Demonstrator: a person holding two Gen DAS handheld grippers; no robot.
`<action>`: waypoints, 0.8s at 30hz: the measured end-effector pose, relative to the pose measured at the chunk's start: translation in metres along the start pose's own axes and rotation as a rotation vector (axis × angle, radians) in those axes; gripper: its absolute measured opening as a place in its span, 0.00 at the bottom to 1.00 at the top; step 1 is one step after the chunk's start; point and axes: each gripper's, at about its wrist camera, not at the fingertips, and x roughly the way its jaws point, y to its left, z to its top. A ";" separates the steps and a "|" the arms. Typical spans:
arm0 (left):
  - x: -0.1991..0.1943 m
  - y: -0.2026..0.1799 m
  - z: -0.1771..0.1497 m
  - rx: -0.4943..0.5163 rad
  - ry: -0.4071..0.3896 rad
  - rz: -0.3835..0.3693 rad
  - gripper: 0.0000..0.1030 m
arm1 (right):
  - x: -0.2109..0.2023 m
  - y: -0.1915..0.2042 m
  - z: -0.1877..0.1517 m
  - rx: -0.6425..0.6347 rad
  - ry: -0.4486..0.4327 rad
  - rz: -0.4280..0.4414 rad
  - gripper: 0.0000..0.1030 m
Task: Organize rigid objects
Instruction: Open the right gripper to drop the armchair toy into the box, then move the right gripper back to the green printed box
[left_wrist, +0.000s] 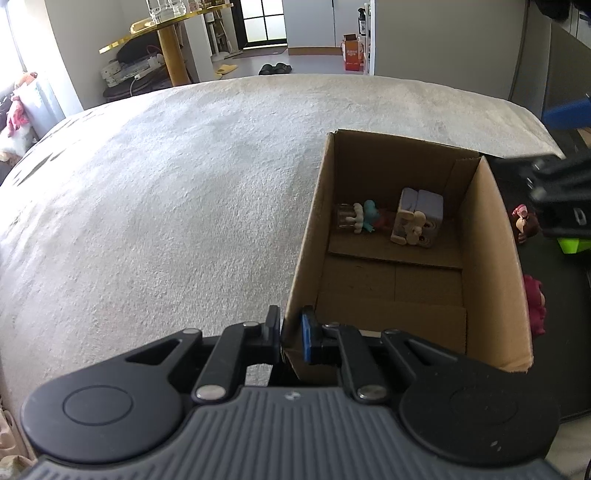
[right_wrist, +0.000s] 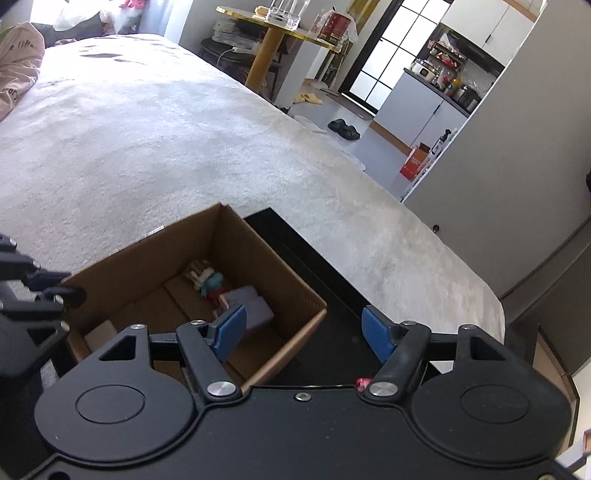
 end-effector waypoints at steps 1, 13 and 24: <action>0.000 -0.001 0.000 0.002 0.000 0.002 0.10 | -0.001 -0.001 -0.003 0.006 0.004 0.001 0.67; 0.000 -0.006 -0.001 0.028 -0.002 0.029 0.11 | -0.005 -0.014 -0.040 0.110 0.047 0.022 0.67; 0.002 -0.016 0.000 0.061 0.003 0.074 0.11 | -0.005 -0.043 -0.069 0.225 0.054 0.001 0.67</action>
